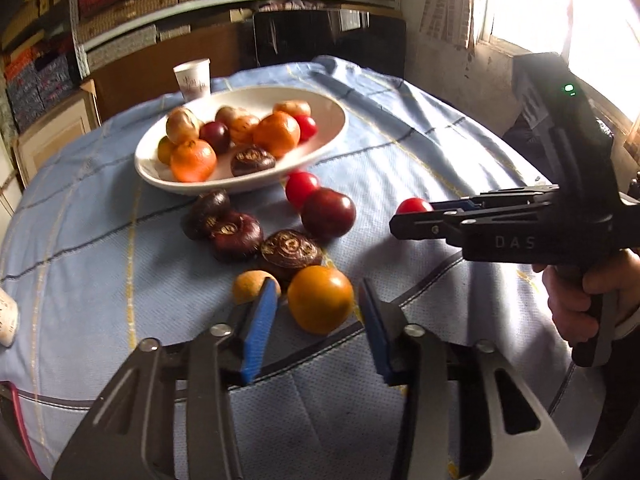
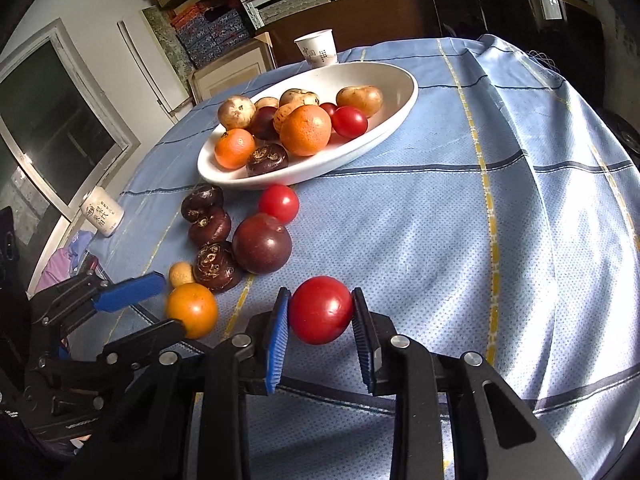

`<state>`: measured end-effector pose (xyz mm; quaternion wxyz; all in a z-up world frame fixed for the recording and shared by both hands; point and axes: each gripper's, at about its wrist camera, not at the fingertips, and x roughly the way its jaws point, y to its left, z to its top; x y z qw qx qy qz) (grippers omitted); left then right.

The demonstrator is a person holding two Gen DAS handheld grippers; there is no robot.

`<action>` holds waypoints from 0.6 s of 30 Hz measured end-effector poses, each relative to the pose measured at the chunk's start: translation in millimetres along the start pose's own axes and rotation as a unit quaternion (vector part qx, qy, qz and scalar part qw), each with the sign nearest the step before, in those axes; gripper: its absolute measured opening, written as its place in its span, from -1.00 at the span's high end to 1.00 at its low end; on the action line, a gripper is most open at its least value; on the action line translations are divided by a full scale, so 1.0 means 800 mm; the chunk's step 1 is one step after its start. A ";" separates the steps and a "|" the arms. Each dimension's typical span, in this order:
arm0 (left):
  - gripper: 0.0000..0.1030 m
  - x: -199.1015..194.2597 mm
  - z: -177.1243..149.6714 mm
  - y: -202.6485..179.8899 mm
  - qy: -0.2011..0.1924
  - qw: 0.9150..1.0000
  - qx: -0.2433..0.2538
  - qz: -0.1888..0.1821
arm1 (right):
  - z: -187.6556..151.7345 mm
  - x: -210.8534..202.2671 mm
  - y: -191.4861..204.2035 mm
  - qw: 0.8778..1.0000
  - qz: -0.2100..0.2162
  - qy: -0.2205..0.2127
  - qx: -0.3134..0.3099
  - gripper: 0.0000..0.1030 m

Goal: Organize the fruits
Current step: 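Lift the red tomato with the right tool while the left tool reaches the pile, then grasp the orange with the left tool while the right tool holds the tomato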

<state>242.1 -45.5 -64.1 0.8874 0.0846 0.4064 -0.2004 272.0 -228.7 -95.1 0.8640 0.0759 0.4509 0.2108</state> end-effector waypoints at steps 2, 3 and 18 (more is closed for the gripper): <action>0.27 0.005 0.001 0.002 0.009 1.000 -0.006 -0.005 | 0.000 -0.001 0.000 1.000 0.002 -0.001 0.000 0.40; 0.28 0.008 0.002 0.002 0.012 1.000 -0.007 -0.007 | 0.000 -0.002 0.001 1.000 0.002 -0.001 -0.001 0.40; 0.28 0.037 0.012 -0.013 0.050 0.999 0.016 0.008 | -0.001 -0.004 0.000 1.000 0.007 0.001 0.003 0.38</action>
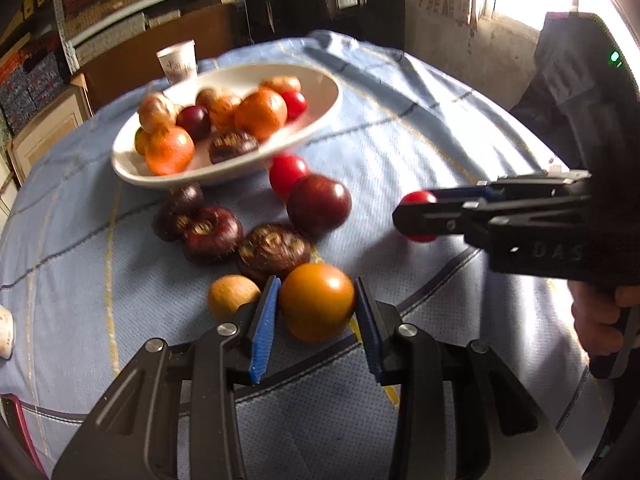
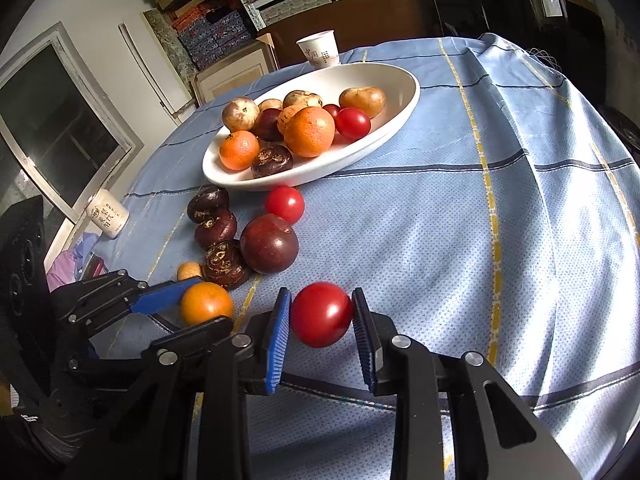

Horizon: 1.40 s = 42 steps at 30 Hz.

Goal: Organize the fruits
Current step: 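Grasp the orange with the left tool while the right tool holds the tomato, then lower both held fruits onto the white plate and open both tools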

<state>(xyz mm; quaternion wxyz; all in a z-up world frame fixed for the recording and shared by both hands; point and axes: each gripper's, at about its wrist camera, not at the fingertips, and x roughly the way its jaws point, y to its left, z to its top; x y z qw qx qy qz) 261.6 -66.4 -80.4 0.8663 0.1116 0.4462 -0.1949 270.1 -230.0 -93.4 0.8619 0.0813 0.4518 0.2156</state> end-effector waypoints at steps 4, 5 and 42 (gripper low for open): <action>0.29 0.002 -0.002 0.007 0.006 1.000 -0.015 -0.014 | 0.000 0.000 0.002 1.000 0.000 -0.001 -0.005 0.39; 0.28 0.003 -0.003 0.009 0.007 1.000 -0.019 -0.018 | 0.000 0.001 0.002 1.000 -0.001 0.000 -0.006 0.39; -0.23 0.005 0.148 0.113 -0.094 0.991 -0.090 0.035 | 0.142 0.020 -0.007 0.987 -0.036 -0.157 -0.001 0.04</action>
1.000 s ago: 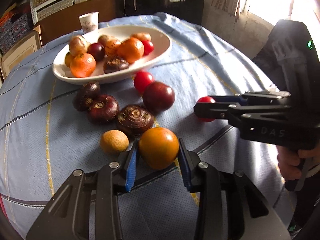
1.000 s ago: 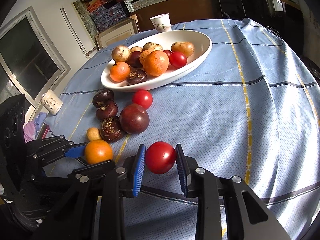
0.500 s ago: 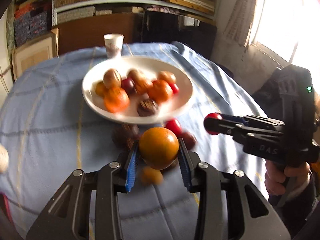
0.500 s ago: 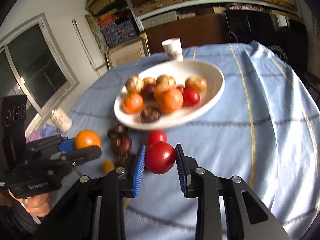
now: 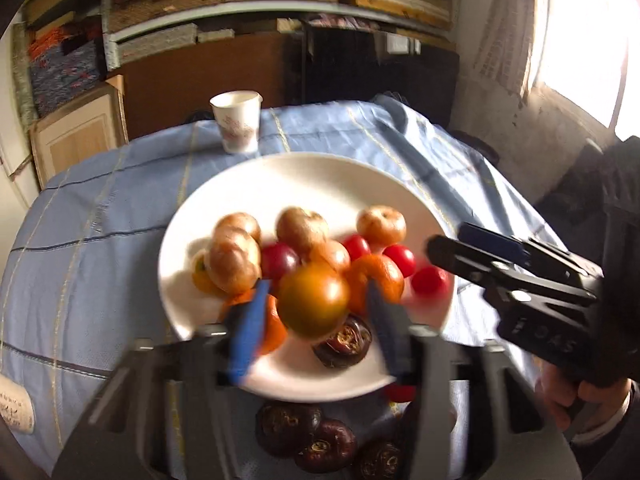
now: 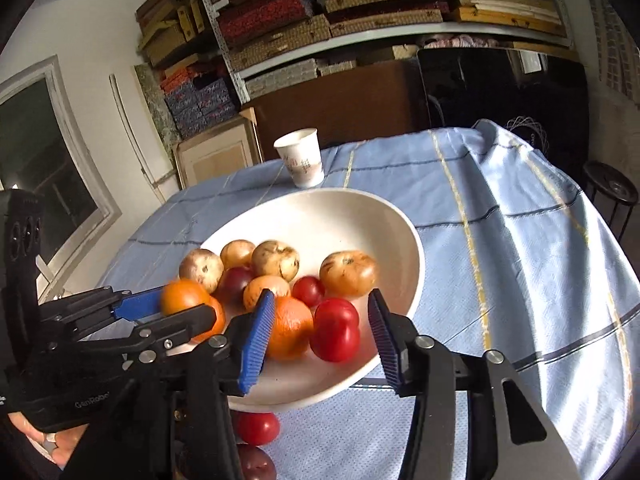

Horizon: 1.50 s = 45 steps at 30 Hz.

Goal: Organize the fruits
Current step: 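Lower both held fruits onto the white plate and open both tools, then grasp the dark red plum with the right tool while the left tool reaches a small yellow-brown fruit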

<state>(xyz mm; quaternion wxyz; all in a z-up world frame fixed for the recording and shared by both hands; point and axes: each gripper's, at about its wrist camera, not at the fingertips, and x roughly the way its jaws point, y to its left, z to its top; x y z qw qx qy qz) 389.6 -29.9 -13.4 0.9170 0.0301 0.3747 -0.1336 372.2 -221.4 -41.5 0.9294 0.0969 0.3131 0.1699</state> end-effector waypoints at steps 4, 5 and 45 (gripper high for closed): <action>-0.52 -0.045 -0.004 0.008 -0.043 0.999 -0.013 0.019 | -0.001 -0.033 0.005 1.000 0.006 -0.018 -0.002 0.04; -0.58 -0.056 -0.008 0.011 -0.049 0.998 -0.017 0.022 | -0.005 -0.040 0.007 1.000 0.011 -0.017 -0.001 0.04; -0.87 -0.101 -0.137 0.048 -0.010 0.994 -0.082 0.073 | -0.110 -0.006 0.048 0.990 0.056 0.125 -0.005 0.23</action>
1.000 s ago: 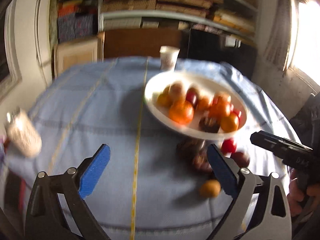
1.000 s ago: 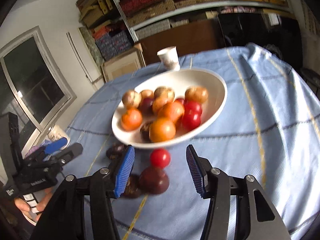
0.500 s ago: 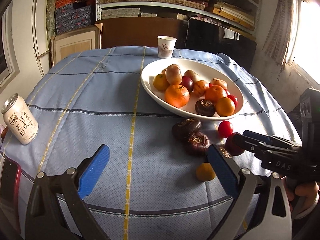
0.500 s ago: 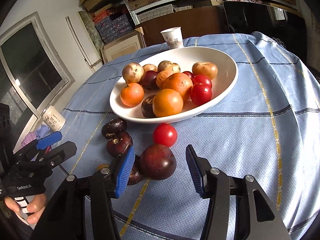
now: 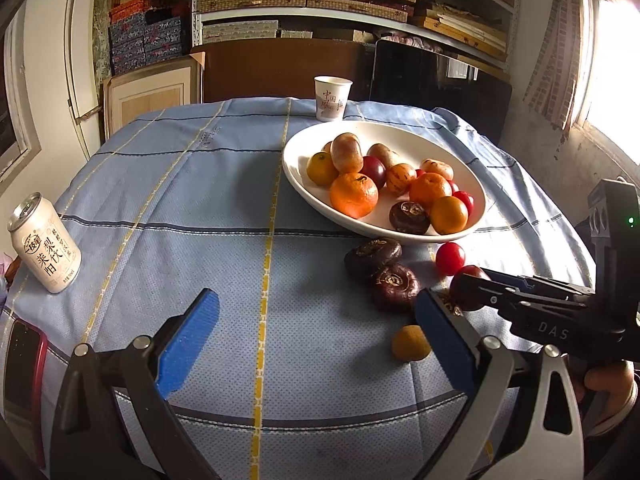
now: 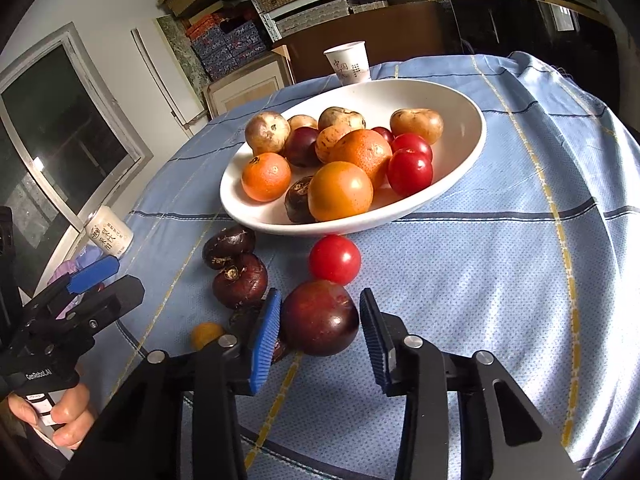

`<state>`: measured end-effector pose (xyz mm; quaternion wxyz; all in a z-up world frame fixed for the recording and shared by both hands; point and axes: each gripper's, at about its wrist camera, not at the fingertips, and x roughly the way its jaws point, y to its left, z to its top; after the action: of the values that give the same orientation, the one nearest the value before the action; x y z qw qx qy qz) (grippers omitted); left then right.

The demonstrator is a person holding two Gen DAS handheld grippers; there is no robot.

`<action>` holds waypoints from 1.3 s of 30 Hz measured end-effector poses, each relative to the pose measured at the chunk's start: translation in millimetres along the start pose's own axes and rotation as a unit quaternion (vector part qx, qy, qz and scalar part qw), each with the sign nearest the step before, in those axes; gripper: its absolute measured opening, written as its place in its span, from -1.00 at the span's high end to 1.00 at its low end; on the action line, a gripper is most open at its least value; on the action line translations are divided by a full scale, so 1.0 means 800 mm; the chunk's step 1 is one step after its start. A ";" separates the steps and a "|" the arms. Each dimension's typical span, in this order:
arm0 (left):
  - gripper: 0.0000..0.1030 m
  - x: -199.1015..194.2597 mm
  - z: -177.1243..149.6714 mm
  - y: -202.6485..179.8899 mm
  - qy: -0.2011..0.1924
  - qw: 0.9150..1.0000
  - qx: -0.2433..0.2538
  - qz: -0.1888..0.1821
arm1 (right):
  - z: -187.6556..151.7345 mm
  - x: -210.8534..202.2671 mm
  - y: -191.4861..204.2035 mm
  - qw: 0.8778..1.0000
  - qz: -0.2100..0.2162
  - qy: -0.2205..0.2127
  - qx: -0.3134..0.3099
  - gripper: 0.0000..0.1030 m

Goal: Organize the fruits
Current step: 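Grasp the dark red plum with the right tool while the left tool reaches a small yellow-brown fruit, then grasp the small yellow-brown fruit with the left tool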

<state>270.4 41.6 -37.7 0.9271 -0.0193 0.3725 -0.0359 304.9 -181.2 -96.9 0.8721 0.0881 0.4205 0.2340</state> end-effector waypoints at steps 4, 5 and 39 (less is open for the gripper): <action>-0.87 0.001 0.000 0.002 0.002 1.000 -0.002 0.000 | 0.000 -0.001 -0.002 1.000 0.005 0.001 0.006 0.27; -0.87 0.001 0.000 0.002 0.003 1.000 -0.002 0.000 | 0.001 -0.002 -0.003 1.000 0.005 0.000 0.008 0.27; 0.25 0.042 -0.032 -0.063 0.089 0.985 0.099 -0.107 | 0.012 -0.045 -0.025 0.998 -0.010 -0.047 0.038 0.27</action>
<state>274.3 -11.3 -75.9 0.8787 0.0361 0.4436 -0.1729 299.4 -215.7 -73.1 0.8894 0.1279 0.3884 0.2044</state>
